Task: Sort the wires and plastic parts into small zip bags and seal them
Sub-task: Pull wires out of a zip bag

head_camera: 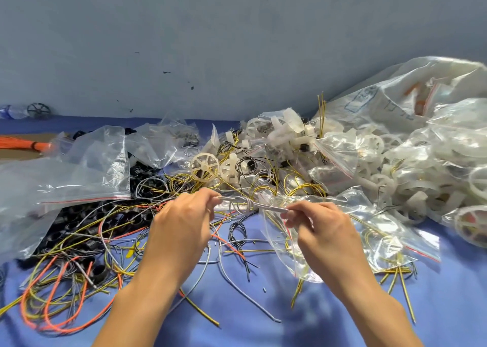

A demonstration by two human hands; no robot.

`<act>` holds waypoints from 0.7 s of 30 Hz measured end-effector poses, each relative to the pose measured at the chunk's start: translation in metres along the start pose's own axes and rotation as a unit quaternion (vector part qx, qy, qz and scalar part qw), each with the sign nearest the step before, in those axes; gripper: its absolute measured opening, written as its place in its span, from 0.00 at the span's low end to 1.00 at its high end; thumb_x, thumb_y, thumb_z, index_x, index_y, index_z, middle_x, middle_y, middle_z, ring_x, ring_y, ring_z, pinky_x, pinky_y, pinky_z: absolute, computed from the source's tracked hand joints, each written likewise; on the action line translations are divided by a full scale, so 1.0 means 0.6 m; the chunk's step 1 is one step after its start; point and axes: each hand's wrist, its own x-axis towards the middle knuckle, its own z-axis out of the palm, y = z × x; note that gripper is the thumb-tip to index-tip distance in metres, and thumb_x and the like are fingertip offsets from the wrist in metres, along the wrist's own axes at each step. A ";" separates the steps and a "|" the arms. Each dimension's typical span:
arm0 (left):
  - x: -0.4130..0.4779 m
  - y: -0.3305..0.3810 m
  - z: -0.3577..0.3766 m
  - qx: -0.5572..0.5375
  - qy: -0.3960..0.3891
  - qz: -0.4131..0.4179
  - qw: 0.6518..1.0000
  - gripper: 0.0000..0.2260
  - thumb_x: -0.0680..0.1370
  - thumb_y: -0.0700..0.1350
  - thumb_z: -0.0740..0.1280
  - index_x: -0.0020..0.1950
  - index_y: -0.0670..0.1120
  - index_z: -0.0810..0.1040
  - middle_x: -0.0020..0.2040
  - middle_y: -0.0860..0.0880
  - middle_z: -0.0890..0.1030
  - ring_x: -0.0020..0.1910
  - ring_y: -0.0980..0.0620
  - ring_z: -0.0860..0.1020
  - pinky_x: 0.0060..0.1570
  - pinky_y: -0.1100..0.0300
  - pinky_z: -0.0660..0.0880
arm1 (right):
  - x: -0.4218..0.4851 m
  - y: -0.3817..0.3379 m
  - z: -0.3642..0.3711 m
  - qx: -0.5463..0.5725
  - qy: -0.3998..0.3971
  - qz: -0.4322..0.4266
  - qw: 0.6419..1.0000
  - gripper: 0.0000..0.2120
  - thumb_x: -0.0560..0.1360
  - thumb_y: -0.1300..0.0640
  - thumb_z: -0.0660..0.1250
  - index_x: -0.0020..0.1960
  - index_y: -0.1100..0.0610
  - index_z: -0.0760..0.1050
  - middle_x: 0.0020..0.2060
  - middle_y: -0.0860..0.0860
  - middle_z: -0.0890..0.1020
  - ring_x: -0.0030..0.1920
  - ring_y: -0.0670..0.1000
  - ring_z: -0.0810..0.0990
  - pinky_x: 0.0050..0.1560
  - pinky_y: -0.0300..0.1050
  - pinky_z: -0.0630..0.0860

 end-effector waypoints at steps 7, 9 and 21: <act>0.003 0.054 0.031 -0.425 -0.061 -0.148 0.891 0.11 0.82 0.46 0.60 0.48 0.47 0.80 0.42 0.52 0.85 0.42 0.55 0.82 0.41 0.67 0.76 | -0.004 -0.019 0.025 0.183 -0.081 -0.026 0.980 0.06 0.76 0.50 0.69 0.50 0.47 0.85 0.49 0.40 0.81 0.57 0.42 0.77 0.59 0.41 0.70; -0.002 0.067 0.040 -0.485 -0.077 -0.172 0.854 0.12 0.82 0.47 0.59 0.49 0.48 0.82 0.43 0.51 0.86 0.42 0.53 0.84 0.41 0.65 0.78 | 0.006 -0.031 0.030 0.218 -0.076 -0.034 0.972 0.06 0.75 0.49 0.70 0.50 0.46 0.85 0.49 0.40 0.82 0.57 0.44 0.77 0.59 0.44 0.72; -0.006 0.062 0.043 -0.574 -0.085 -0.173 0.796 0.12 0.76 0.53 0.62 0.49 0.51 0.84 0.37 0.49 0.79 0.38 0.53 0.78 0.42 0.60 0.79 | 0.023 -0.039 0.055 0.301 -0.058 0.060 0.950 0.07 0.70 0.44 0.75 0.41 0.46 0.80 0.47 0.43 0.77 0.55 0.43 0.76 0.52 0.41 0.69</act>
